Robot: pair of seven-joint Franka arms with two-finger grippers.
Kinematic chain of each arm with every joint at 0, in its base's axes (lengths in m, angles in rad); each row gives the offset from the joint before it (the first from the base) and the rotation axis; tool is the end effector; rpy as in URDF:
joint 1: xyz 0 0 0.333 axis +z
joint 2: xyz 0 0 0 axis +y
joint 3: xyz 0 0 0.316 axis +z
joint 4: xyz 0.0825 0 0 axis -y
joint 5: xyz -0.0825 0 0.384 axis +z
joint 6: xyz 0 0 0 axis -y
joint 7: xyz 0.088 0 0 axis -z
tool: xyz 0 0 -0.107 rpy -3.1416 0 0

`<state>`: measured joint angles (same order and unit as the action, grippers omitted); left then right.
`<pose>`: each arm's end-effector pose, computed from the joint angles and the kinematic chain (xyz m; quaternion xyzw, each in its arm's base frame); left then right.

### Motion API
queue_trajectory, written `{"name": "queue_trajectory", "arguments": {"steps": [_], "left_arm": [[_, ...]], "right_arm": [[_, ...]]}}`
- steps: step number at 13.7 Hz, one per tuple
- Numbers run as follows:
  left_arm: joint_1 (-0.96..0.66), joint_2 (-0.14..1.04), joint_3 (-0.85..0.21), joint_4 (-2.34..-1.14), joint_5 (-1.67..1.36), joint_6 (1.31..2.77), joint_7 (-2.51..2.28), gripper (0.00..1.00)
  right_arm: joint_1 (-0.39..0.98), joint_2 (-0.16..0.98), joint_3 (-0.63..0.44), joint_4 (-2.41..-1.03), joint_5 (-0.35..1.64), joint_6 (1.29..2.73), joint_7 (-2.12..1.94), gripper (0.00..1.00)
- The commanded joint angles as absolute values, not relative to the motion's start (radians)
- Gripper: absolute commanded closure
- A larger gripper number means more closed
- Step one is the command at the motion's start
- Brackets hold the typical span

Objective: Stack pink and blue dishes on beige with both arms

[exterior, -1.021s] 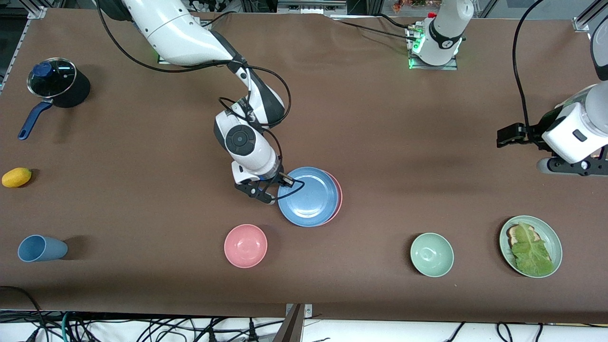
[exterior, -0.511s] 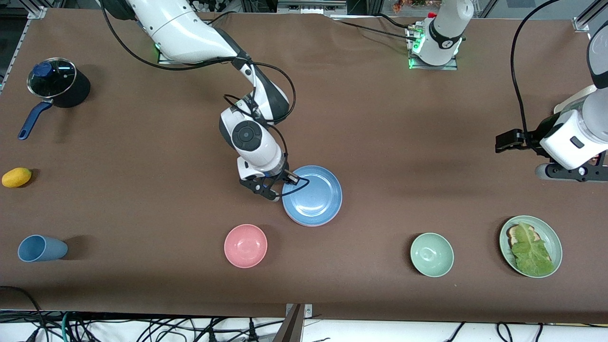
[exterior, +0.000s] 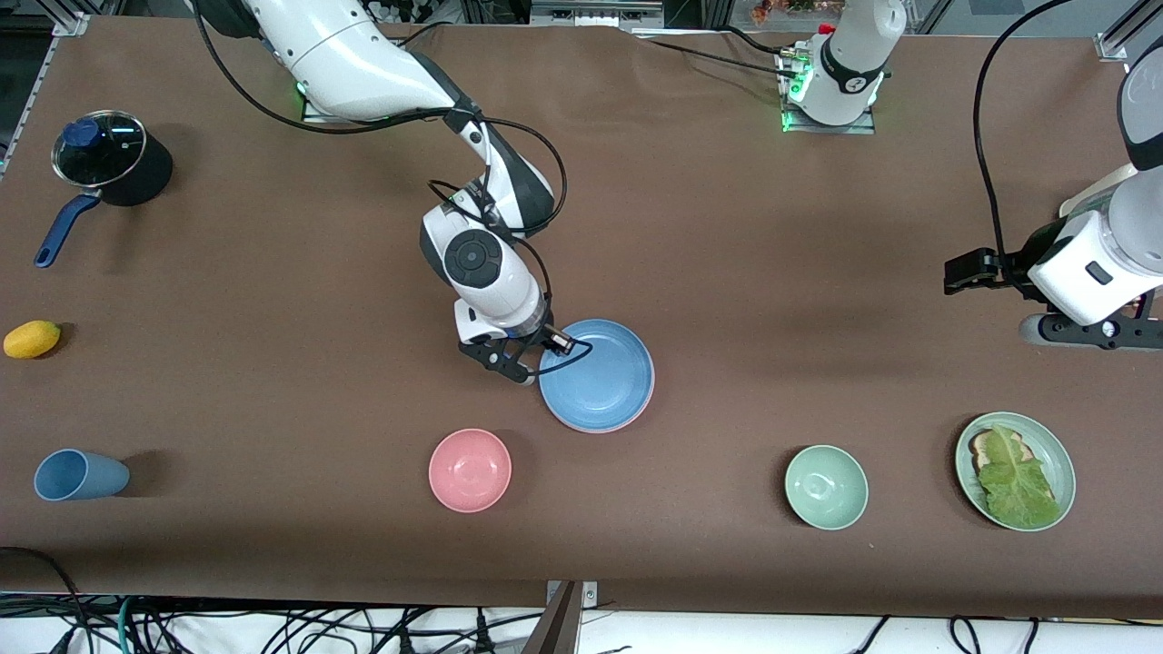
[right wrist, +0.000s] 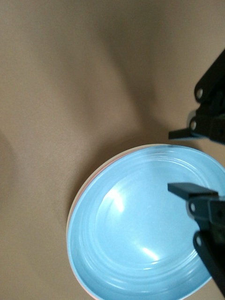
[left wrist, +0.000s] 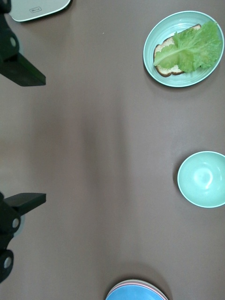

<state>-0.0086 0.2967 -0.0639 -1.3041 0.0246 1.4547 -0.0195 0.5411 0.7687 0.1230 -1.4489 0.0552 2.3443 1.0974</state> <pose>0.6279 -0.0367 0.5636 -0.9970 0.0252 0.0725 0.0062 0.5902 0.4404 0.2454 -0.9638 0.2509 0.0065 0.0902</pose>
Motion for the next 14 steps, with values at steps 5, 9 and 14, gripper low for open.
{"name": "queue_trajectory", "arguments": {"steps": [5,9,14], "left_arm": [[0.008,0.29,-0.06,-1.252,-0.006,1.445,-0.014,0.0],[0.003,0.288,-0.064,-1.25,-0.017,1.445,-0.018,0.0],[0.008,0.288,-0.06,-1.249,-0.008,1.445,-0.018,0.0]], "right_arm": [[0.45,0.677,0.1,-1.439,-0.026,2.18,0.875,0.04],[0.39,0.551,0.008,-1.446,-0.018,2.002,0.712,0.0],[0.379,0.364,-0.123,-1.453,-0.011,1.743,0.318,0.0]]}}
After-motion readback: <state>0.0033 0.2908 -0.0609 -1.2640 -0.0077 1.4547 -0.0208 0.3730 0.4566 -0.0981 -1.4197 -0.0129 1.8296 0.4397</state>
